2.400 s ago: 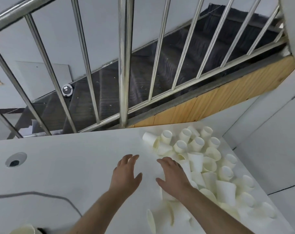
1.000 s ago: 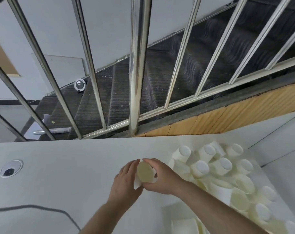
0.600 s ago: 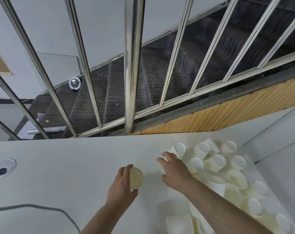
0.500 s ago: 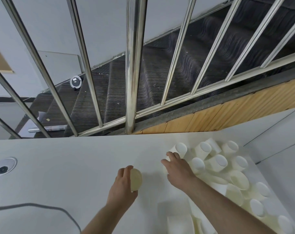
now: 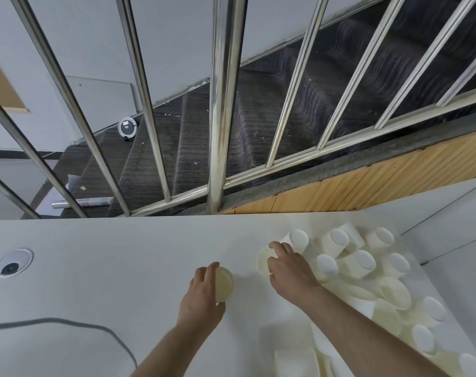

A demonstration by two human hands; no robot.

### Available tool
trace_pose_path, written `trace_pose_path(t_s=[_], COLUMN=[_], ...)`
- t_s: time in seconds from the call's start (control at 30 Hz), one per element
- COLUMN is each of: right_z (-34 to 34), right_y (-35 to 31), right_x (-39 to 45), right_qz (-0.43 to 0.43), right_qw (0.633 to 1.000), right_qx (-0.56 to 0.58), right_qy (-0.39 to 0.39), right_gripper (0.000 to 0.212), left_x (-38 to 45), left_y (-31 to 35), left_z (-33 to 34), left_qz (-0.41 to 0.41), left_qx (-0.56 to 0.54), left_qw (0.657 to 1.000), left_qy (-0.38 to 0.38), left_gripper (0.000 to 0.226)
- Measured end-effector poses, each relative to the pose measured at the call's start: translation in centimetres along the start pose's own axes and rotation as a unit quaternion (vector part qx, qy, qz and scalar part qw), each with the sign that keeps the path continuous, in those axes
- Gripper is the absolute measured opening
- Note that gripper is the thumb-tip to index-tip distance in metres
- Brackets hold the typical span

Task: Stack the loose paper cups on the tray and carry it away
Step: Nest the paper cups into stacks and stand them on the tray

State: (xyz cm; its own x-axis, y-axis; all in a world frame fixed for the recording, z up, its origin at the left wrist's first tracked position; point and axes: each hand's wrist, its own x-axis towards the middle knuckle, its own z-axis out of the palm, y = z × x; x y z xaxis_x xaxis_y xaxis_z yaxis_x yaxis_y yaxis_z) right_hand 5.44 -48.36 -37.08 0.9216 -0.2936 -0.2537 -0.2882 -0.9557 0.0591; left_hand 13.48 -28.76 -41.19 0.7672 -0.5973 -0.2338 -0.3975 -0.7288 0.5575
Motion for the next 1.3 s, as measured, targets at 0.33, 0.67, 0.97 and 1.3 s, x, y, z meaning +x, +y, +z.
trace_pose_path(t_s=[0.33,0.67,0.97,1.3], right_z=[1.5,1.3,0.2,-3.8], right_y=[-2.2,-3.5,-4.8,-8.5], right_x=[-1.0,-0.9,-3.0,-10.9], right_qz=[0.029,-0.017,0.004,0.007], right_qw=[0.987,0.985,0.979,0.973], right_qx=[0.157,0.169,0.205,0.219], right_qy=[0.028,-0.025,0.008,0.076], right_gripper=[0.023,0.079,0.069,0.071], left_x=[-0.2,-0.6,-2.1,-9.6], left_y=[0.0,0.2,0.3,0.6], left_z=[0.1,-0.1,-0.7,-4.7], left_qz=[0.008,0.048,0.069,0.106], left_qx=[0.019,0.033,-0.023,-0.065], left_qw=[1.000,0.998,0.997,0.987], left_qy=[0.010,0.011,0.035,0.102], left_gripper=[0.077,0.081,0.071,0.071])
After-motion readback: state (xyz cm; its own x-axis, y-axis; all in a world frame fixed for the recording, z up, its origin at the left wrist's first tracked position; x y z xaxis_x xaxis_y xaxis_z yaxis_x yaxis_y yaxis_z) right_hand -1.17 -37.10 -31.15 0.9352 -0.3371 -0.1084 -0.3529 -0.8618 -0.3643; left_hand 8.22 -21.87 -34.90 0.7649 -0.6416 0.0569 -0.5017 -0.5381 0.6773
